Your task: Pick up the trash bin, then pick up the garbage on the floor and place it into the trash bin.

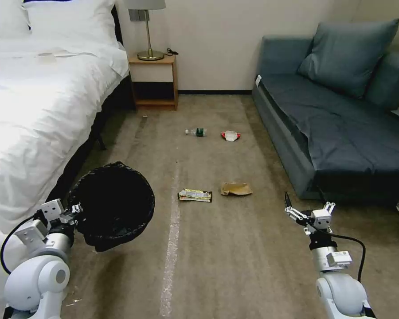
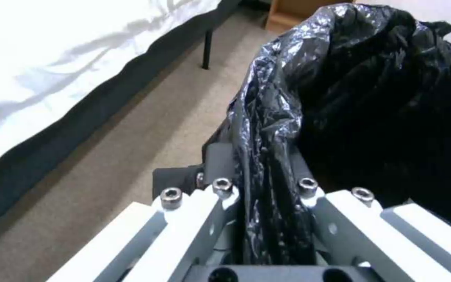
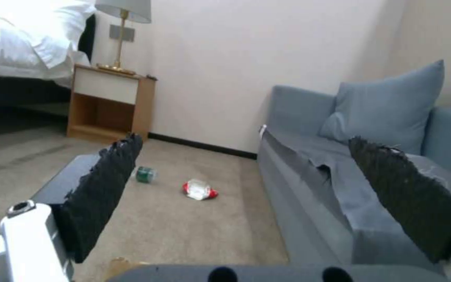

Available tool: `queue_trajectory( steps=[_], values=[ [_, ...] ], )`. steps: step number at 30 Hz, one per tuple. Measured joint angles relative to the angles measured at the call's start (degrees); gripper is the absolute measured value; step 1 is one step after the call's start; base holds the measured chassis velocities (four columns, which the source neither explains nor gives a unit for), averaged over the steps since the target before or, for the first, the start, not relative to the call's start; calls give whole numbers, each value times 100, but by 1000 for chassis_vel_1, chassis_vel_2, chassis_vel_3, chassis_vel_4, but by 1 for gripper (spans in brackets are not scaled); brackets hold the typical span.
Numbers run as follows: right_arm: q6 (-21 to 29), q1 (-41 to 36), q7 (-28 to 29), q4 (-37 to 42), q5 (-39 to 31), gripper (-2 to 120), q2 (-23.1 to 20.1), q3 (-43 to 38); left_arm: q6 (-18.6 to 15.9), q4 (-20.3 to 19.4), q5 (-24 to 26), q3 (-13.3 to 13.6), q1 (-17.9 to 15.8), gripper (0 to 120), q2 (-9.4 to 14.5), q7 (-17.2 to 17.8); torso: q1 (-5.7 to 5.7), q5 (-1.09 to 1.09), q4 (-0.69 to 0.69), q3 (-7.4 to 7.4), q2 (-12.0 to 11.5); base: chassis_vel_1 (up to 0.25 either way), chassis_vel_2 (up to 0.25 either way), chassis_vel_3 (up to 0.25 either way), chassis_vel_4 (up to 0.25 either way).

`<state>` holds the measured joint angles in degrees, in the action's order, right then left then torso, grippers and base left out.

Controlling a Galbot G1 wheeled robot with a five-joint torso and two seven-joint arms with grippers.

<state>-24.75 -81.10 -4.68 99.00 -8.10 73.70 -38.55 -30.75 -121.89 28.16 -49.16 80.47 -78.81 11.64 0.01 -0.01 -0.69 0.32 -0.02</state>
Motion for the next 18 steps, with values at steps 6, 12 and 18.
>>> queue_trajectory(
  steps=[6,12,18],
  values=[
    [-102,15,-18,-114,15,100,-2,-9,-14,11,-179,39,9,5,-64,-55,0,0,0,0,0,0,0,0,0],
    [-135,43,-81,-173,44,100,19,-64,29,50,-223,93,40,5,-149,-148,0,-1,0,0,0,0,0,0,0],
    [-136,57,-184,-211,42,100,68,-141,71,81,-222,135,10,5,-178,-158,0,0,0,0,0,0,0,0,0]
  ],
)
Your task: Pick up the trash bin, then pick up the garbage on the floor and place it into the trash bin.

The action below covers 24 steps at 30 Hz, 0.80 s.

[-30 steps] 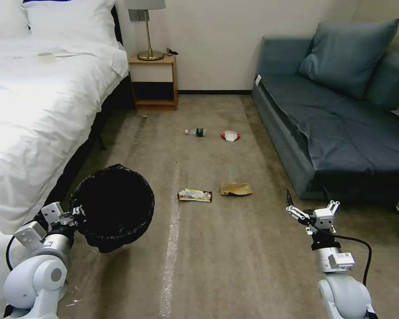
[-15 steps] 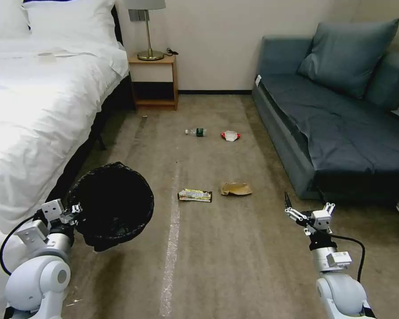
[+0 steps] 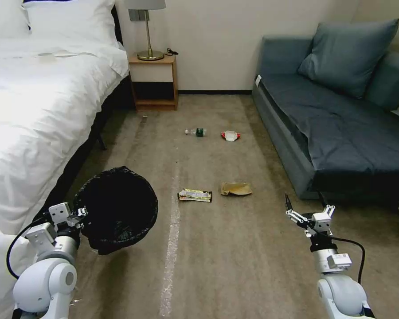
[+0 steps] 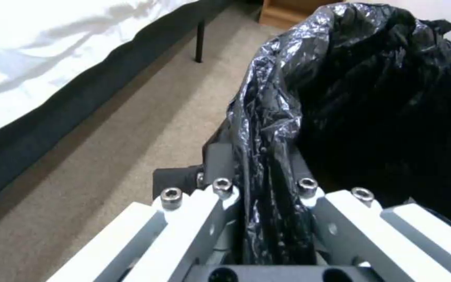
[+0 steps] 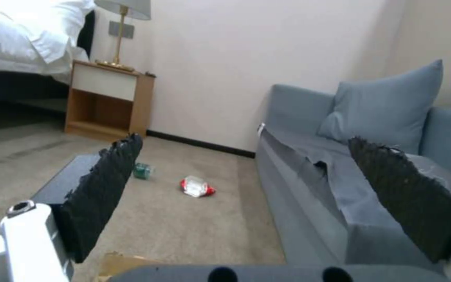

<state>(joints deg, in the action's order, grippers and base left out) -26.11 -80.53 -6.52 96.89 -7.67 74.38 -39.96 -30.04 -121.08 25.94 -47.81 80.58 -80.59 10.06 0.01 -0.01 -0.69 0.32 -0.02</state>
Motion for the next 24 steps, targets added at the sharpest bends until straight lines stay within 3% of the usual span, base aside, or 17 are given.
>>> queue_trajectory(
  steps=[24],
  values=[
    [-131,-16,-203,-75,38,100,93,-175,107,99,27,6,-12,5,-10,-56,0,0,0,0,0,0,0,0,0]
  ],
)
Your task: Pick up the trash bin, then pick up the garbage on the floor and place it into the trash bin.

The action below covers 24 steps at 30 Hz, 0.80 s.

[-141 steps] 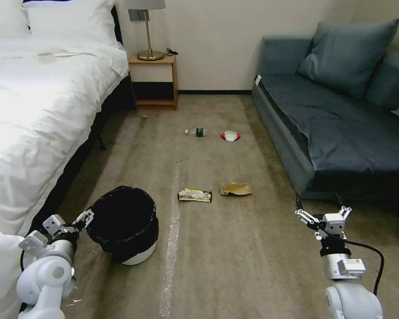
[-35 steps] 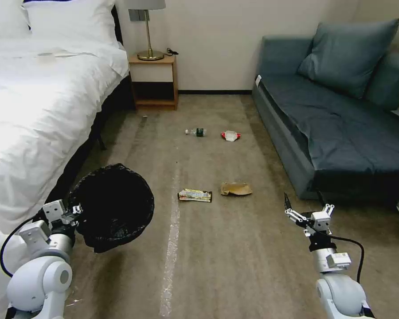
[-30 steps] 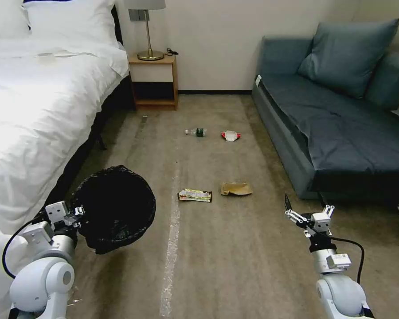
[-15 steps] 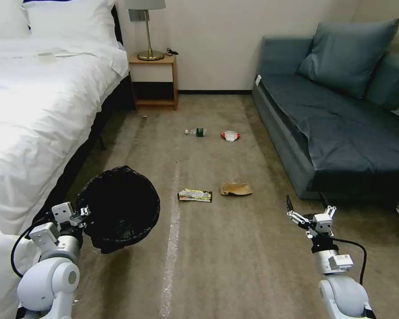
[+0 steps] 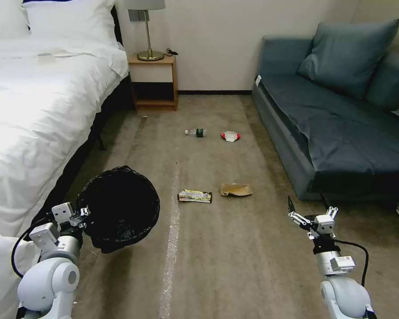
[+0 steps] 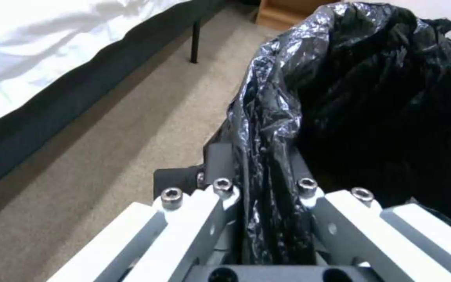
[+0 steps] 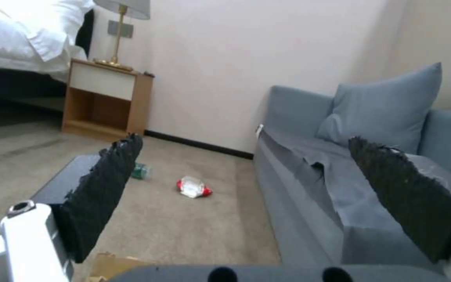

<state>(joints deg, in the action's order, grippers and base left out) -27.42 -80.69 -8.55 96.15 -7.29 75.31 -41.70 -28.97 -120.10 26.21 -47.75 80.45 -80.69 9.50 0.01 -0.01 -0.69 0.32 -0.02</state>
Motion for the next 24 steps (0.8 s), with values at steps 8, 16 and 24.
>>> queue_trajectory(
  steps=[8,16,24],
  values=[
    [-44,-17,-23,-11,17,100,9,-41,19,1,0,-3,5,5,1,-15,0,0,0,0,0,0,0,0,0],
    [-57,-16,-29,-19,17,100,19,-57,20,0,-9,11,-5,5,-2,-10,0,0,0,0,0,0,0,0,0],
    [-68,-9,-29,-38,13,100,23,-86,49,-3,-16,15,7,5,-13,-10,0,0,0,0,0,0,0,0,0]
  ],
)
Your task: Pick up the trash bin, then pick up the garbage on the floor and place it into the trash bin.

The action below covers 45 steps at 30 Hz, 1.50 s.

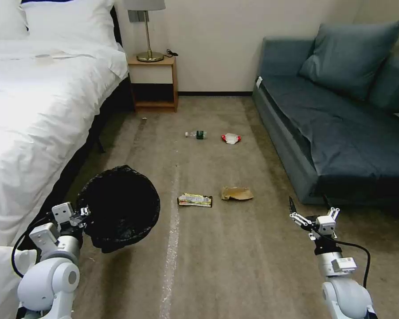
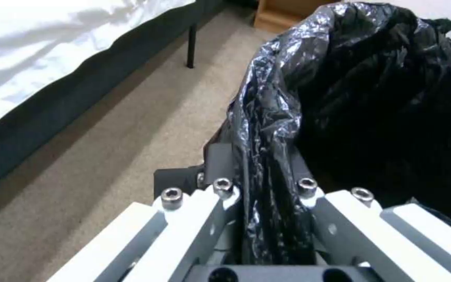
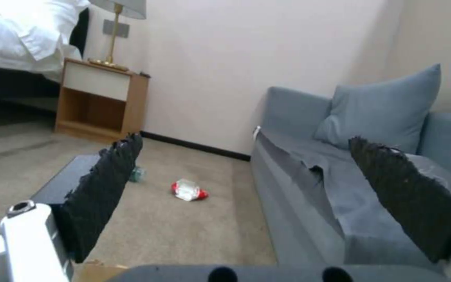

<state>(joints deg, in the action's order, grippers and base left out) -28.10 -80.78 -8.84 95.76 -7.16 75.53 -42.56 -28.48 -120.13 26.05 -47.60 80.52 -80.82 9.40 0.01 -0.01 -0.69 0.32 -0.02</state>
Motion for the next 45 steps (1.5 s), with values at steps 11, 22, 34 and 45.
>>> queue_trajectory(
  steps=[11,22,34,45],
  values=[
    [-34,-5,-33,-42,5,100,23,-13,36,-8,2,-2,22,5,-9,-11,0,0,0,0,0,0,0,0,0],
    [-41,-6,-44,-42,9,100,27,-20,59,-15,2,-2,33,5,-15,-18,0,0,0,0,0,-35,43,32,-28],
    [-56,46,-60,-126,0,100,24,-46,86,14,8,6,21,5,-2,-50,0,0,0,0,0,-5,3,4,-2],
    [-66,69,-62,-225,7,100,51,-38,108,89,11,10,-10,5,-4,-62,0,0,0,0,0,-40,38,47,-45]
  ],
)
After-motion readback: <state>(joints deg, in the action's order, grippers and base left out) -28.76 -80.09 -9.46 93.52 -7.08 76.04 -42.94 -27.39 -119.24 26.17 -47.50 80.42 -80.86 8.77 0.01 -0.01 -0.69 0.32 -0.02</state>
